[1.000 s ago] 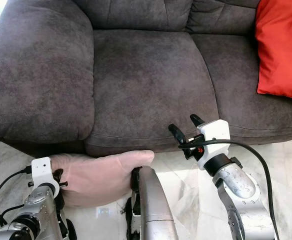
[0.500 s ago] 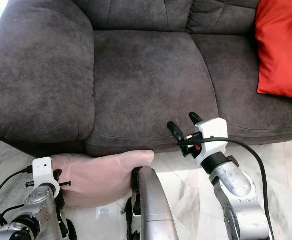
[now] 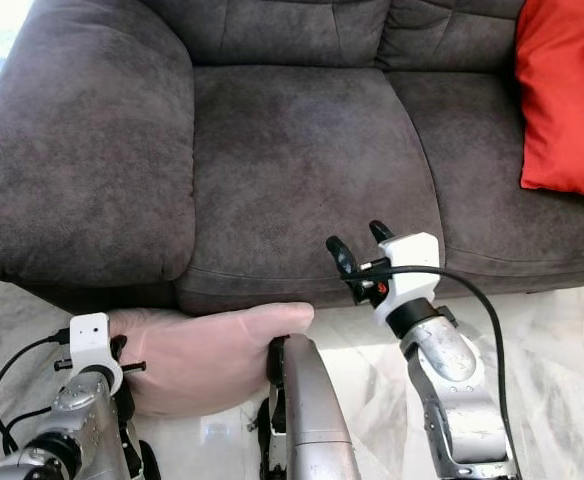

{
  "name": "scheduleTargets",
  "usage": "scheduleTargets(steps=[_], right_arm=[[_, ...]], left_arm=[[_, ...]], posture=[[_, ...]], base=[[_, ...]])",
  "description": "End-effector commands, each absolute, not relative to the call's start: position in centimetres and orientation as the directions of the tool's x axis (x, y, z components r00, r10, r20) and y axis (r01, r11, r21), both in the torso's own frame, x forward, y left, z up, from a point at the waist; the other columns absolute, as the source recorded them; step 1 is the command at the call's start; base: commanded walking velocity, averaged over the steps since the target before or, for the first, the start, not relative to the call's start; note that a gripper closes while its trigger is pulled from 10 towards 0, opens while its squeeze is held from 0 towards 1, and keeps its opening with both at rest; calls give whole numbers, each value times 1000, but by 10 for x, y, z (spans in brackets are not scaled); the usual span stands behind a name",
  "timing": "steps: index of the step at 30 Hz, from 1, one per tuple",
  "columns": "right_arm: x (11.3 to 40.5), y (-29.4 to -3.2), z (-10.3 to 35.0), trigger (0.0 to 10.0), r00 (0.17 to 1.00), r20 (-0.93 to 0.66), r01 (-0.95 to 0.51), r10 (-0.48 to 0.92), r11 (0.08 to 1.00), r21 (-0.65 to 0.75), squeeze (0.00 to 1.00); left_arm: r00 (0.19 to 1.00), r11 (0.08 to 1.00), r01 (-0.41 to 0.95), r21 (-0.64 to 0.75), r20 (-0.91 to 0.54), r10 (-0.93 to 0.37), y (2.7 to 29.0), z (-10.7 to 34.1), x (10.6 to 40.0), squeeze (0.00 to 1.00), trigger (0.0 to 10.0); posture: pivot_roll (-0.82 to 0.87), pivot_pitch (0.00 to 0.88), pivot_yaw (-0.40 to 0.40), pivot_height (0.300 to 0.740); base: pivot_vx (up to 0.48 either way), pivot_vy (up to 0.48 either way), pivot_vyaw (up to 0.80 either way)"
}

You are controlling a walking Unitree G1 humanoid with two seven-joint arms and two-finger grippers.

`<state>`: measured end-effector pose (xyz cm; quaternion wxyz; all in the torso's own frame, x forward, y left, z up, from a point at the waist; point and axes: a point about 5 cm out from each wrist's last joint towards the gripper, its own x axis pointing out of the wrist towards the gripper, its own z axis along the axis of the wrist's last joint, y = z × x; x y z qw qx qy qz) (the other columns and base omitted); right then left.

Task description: Move the pillow to the sofa from floor

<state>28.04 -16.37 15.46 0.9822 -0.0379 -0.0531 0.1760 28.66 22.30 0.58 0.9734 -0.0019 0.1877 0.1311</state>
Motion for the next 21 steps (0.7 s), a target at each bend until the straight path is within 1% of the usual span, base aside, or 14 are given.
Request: scheduleTargets(steps=[1, 5, 6, 8, 20, 21], right_arm=[[280, -165, 149, 10000, 939, 80, -328, 336, 940, -93, 0], [285, -162, 144, 10000, 943, 92, -314, 320, 946, -77, 0], [285, -162, 144, 10000, 943, 92, -314, 320, 946, -77, 0], [287, -159, 143, 10000, 943, 100, -311, 317, 948, -70, 0], [293, -155, 140, 10000, 945, 119, -298, 303, 953, -61, 0], [294, -155, 139, 10000, 946, 122, -295, 300, 954, -61, 0]], left_arm=[[914, 954, -295, 48, -276, 296, 228, 15, 287, 0, 10000], [937, 957, -290, 5, -204, 285, 222, 22, 286, 0, 10000], [937, 957, -290, 5, -204, 285, 222, 22, 286, 0, 10000], [951, 966, -260, -5, -176, 255, 216, 25, 287, 0, 10000], [962, 973, -229, -21, -158, 223, 209, 34, 296, 0, 10000], [964, 974, -226, -25, -150, 220, 208, 36, 298, 0, 10000]], posture=[[-85, 209, -107, 528], [-63, 185, -85, 528], [-63, 185, -85, 528], [-54, 177, -78, 528], [-50, 144, -51, 528], [-45, 138, -51, 528]], base=[[0, 0, 0], [0, 0, 0], [0, 0, 0], [0, 0, 0], [0, 0, 0], [-251, 0, 0]])
